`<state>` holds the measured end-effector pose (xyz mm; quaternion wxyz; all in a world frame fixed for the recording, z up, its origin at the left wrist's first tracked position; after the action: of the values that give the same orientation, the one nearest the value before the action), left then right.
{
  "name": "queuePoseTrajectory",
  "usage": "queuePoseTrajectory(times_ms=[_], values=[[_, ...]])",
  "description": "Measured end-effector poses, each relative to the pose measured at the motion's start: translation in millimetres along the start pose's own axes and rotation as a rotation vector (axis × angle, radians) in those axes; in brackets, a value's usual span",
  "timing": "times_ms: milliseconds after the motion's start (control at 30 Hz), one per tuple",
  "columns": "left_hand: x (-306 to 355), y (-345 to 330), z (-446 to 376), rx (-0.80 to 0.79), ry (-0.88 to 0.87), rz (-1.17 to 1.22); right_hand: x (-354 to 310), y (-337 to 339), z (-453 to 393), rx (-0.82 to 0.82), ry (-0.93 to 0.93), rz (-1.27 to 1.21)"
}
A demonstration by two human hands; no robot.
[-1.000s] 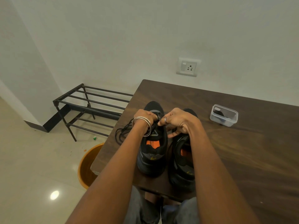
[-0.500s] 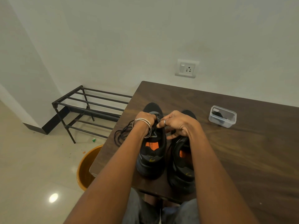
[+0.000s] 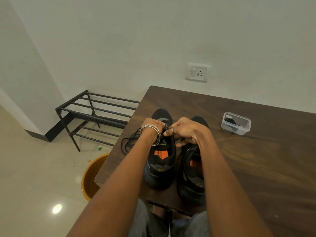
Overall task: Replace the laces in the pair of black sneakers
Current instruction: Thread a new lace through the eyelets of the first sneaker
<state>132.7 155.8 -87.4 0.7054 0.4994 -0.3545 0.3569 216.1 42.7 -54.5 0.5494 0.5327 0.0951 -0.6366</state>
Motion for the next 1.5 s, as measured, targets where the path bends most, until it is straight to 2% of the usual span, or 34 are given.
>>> queuePoseTrajectory(times_ms=[133,267,333,533,667,800,967,1067,1167,1333,1500], values=[[-0.2,-1.6,-4.0,-0.006,-0.032,-0.013,1.5,4.3,0.4,0.015,-0.016,0.008],[0.2,-4.0,-2.2,0.007,-0.041,-0.029,5.7,23.5,-16.1,0.328,-0.042,-0.123],[0.4,-4.7,-0.2,0.007,-0.029,-0.023,2.8,26.6,-23.4,0.458,0.009,-0.1],[0.4,-3.8,0.2,-0.057,0.041,0.062,0.5,28.4,-28.2,0.581,0.065,-0.033],[4.9,-2.2,5.0,-0.114,0.017,0.055,-3.4,29.3,-31.0,0.652,0.098,0.075],[0.4,-3.3,2.0,-0.092,-0.015,0.005,-4.0,25.8,-30.0,0.623,0.102,0.072],[6.1,3.5,1.7,0.148,-0.088,-0.203,3.7,29.4,-27.4,0.563,0.033,-0.041],[11.0,4.9,6.6,0.218,-0.125,-0.267,6.3,30.7,-27.3,0.548,0.026,-0.082],[7.0,6.7,9.2,0.265,-0.088,-0.259,5.6,28.4,-26.5,0.532,0.037,-0.115],[5.7,6.9,10.6,0.244,-0.061,-0.237,5.6,27.0,-28.6,0.517,0.066,-0.123],[8.5,4.3,9.7,0.173,-0.095,-0.199,3.2,28.3,-37.4,0.609,0.129,-0.014]])
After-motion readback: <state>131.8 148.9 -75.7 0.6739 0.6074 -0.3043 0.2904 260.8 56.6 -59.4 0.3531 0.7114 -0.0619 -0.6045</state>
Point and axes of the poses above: each hand's wrist, its own z-axis away from the middle knuckle, its own y-axis out of the back of the hand, x = y × z, the point moved 9 cm from there along -z, towards the middle knuckle, and after that the axes turned 15 degrees about x, right-handed, at the moved point
